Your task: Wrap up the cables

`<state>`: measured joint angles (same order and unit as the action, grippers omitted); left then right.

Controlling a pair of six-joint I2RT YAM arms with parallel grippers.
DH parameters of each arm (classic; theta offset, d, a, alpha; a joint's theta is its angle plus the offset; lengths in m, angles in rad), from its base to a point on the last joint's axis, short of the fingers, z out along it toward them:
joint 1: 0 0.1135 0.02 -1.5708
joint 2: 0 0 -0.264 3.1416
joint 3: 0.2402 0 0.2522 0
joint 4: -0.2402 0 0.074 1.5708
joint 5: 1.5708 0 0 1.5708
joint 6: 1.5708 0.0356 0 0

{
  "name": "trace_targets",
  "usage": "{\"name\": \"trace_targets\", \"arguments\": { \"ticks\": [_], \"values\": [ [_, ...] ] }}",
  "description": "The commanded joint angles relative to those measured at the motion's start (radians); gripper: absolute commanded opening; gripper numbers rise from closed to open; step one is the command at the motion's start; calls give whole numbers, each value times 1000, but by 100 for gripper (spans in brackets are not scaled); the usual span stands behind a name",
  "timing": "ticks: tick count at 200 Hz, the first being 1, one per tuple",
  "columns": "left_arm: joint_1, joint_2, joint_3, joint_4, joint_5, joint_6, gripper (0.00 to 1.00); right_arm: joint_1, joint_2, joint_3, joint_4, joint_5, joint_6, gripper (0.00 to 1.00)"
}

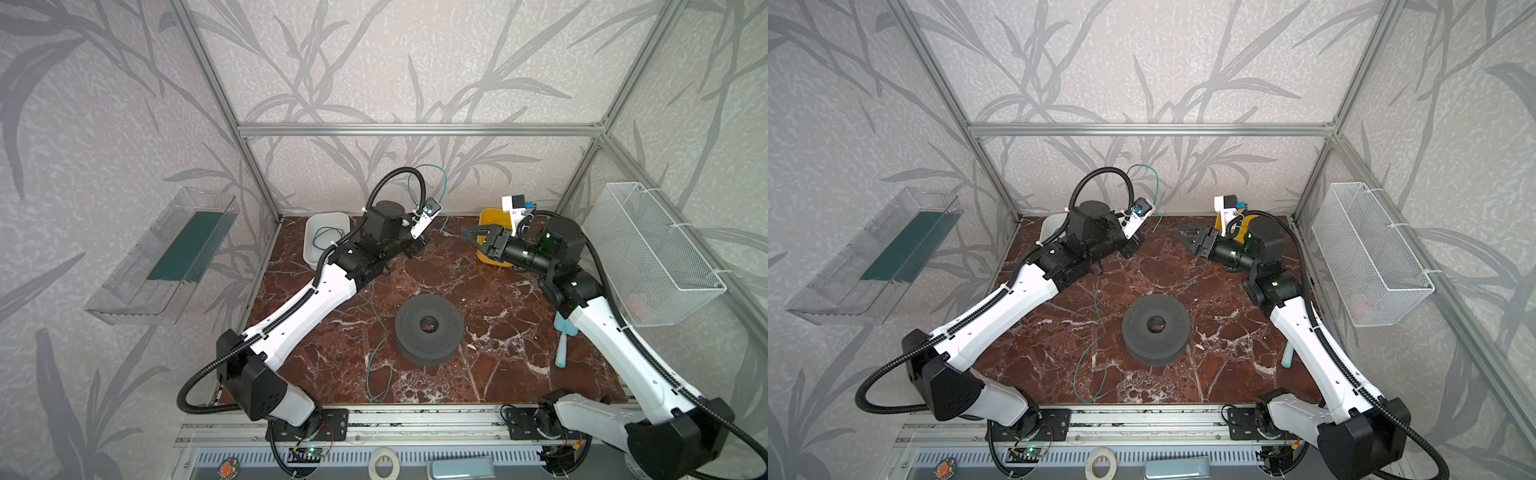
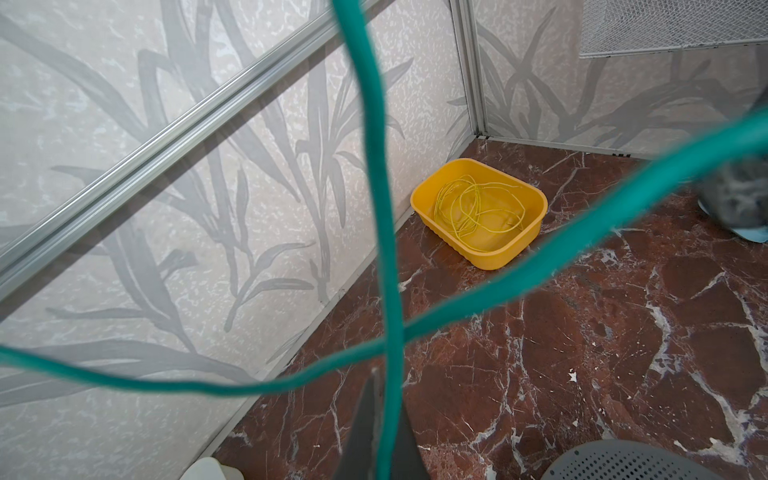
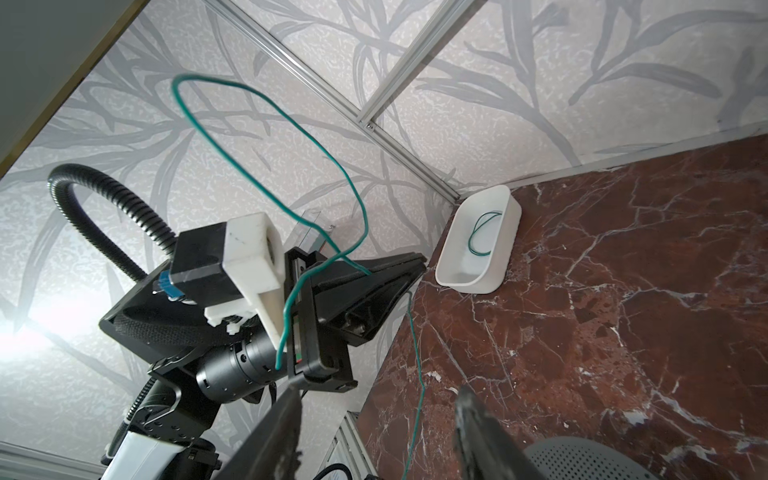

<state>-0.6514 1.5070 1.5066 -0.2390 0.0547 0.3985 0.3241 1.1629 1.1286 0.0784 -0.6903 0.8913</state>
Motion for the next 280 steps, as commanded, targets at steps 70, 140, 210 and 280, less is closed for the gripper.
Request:
{"name": "trace_targets", "arguments": {
  "ticks": [70, 140, 210, 280],
  "values": [
    [-5, -3, -14, 37, 19, -20, 0, 83, 81, 134, 114, -30, 30, 58],
    [-7, -19, -22, 42, 19, -13, 0, 109, 144, 154, 72, -10, 14, 32],
    [-7, -49, -45, 55, 14, -10, 0, 99, 134, 150, 5, 34, -41, 0],
    [-7, -103, -94, 9, 45, -6, 0, -37, 146, 139, -78, 122, -97, 0]
  ]
}}
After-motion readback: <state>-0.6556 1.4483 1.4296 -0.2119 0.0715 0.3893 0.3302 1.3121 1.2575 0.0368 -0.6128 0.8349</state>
